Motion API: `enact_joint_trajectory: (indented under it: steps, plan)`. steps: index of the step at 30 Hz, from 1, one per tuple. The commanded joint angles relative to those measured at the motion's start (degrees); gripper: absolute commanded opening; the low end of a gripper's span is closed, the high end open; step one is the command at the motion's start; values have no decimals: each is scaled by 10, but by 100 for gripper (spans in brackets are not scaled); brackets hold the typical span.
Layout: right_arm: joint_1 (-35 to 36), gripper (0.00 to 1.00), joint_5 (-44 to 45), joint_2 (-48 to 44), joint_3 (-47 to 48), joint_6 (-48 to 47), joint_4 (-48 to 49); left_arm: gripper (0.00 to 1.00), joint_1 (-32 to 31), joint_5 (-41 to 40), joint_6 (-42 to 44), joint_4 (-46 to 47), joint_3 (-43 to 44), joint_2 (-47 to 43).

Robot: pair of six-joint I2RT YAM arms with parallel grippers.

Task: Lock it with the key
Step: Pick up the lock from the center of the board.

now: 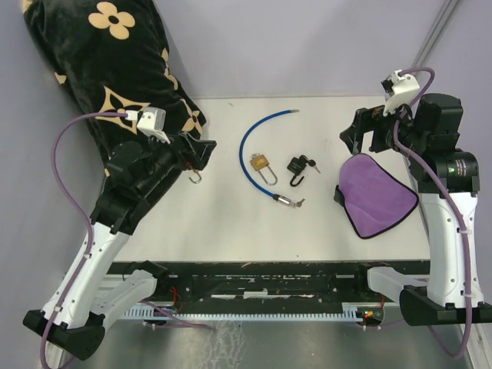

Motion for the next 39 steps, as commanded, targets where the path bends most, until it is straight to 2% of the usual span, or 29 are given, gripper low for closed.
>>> enact_joint_trajectory:
  steps: [1, 8, 12, 16, 19, 24, 28, 29, 31, 35, 39]
  plan:
    - [-7, 99, 11, -4, -4, 17, 6, 99, 40, 26, -46, 14, -34, -42]
    - [-16, 99, -49, -6, -58, 16, 34, 99, 97, 55, -119, 55, -139, -95]
    - [-20, 99, -145, -6, -121, -24, 68, 99, 120, 62, -166, 83, -207, -102]
    - [-23, 99, -237, -4, -202, -19, 135, 99, 133, 64, -180, 115, -262, -84]
    - [-24, 99, -281, 6, -250, -31, 172, 96, 116, 20, -168, 125, -288, -55]
    - [-26, 99, -311, 31, -285, -80, 167, 94, -17, -210, -113, 56, -242, 72]
    - [-27, 99, -325, 24, -327, -87, 203, 84, -61, -345, -64, 15, -186, 210]
    - [-27, 99, -327, 21, -337, -86, 212, 79, -64, -363, -49, 11, -171, 242]
    - [-27, 99, -329, 20, -347, -89, 221, 69, -60, -371, -21, 6, -137, 303]
    - [-28, 99, -333, 31, -346, -93, 220, 54, -28, -331, 20, -1, -76, 394]
    - [-28, 99, -330, 42, -340, -98, 212, 49, 4, -303, 49, 2, -34, 437]
